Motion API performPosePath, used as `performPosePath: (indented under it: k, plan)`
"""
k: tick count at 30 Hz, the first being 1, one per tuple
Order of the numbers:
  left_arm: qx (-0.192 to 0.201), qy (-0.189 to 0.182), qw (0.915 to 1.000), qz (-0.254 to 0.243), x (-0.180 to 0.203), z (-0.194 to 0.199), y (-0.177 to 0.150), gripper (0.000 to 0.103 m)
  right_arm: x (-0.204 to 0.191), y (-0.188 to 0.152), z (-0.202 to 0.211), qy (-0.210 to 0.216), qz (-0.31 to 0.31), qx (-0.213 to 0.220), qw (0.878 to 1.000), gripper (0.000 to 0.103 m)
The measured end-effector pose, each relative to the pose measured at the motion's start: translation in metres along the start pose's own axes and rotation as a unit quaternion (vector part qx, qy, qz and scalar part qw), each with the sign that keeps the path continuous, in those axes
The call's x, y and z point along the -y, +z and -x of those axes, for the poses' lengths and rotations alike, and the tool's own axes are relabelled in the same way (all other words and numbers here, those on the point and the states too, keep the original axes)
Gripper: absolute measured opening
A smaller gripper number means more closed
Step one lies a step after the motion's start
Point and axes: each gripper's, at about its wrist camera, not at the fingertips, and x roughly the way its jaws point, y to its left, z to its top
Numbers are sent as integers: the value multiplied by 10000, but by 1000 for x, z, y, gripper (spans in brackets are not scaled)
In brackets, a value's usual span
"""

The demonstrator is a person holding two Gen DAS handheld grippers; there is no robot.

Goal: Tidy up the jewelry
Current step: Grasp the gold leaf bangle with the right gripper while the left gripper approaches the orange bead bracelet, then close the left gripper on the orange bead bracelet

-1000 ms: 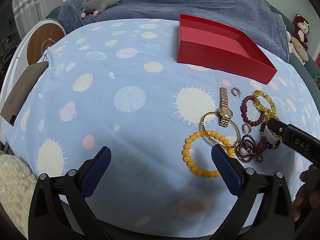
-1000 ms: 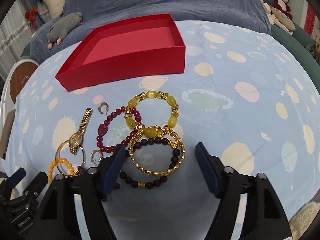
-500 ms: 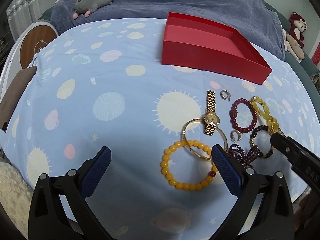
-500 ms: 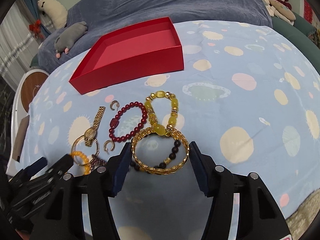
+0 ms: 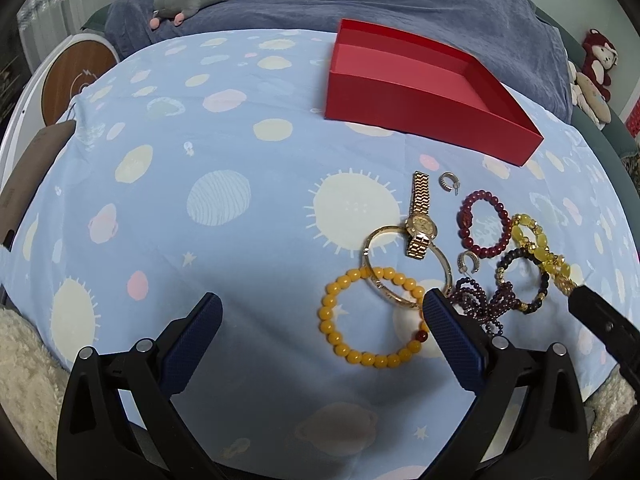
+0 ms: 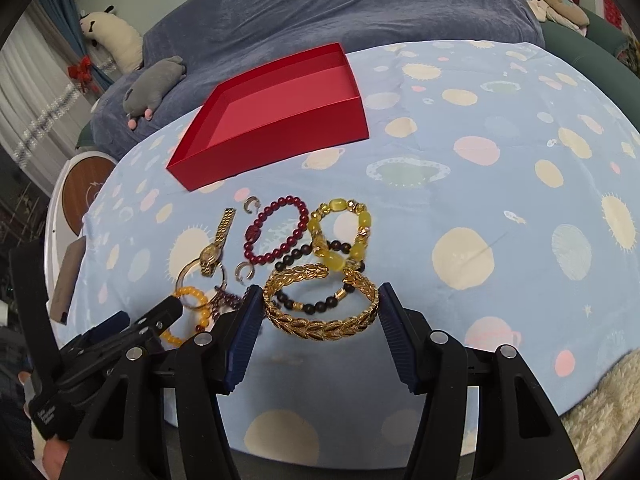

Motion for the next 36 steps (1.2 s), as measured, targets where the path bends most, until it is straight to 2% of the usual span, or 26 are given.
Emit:
performPosePath:
  k: [14,27,31,36]
  plan:
    - [-55,116,9999,-45,-11,4,-18,96,-4,-18,12,-30,69,-6,10000,56]
    - [-39,84,9999,-87,-5,0,-9,96,-4,-20,8,-89,61,-11,9999,56]
    - [-133,86,9998,-116,-5,-5,-10,91,-3,-19,7,-86,35,-25,10000,56]
    - [-105,110,9996,-228,-3,-7,-11,80,-3,-20,5,-80,13,-60,9999,56]
